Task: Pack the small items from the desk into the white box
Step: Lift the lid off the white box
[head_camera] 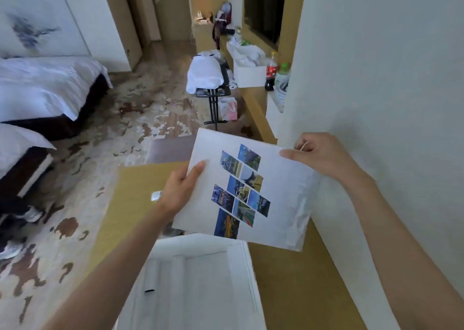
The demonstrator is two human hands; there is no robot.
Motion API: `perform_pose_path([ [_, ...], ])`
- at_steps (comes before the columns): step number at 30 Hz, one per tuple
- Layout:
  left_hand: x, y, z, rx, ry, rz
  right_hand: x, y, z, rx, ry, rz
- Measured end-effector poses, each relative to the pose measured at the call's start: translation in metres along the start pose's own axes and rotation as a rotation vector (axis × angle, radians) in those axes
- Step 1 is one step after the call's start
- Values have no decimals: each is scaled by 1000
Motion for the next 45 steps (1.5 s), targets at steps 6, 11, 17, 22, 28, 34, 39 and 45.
perform_pose_path([
  [6,88,-87,-82,-144,-182,-264,18,4,119,572,312,105],
  [11,150,-133,-99,-104,-109,-341,2,-32,200,724,218,73],
  [17,165,-135,-96,97,264,-222,-26,-71,222,650,-94,-22],
  [22,161,-119,-87,259,553,-243,-47,-92,217,533,-295,21],
  [28,163,-103,-71,368,1065,-167,-47,-112,218,507,-443,-6],
  [34,166,-87,-66,476,1308,-139,-33,-128,230,443,-745,-304],
  [39,165,-85,-64,516,1447,-115,-39,-129,250,468,-1036,-389],
  [45,175,-101,-37,445,1621,203,-58,-143,281,587,-1010,-472],
])
Point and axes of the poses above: each hand's wrist, its own y-axis towards the middle knuckle, its own z-axis out of the palm, x = y × z, the point moved 2 cm from there along y, towards the middle knuckle, and after that the axes turned 7 degrees about y, right-handed, at the moved point
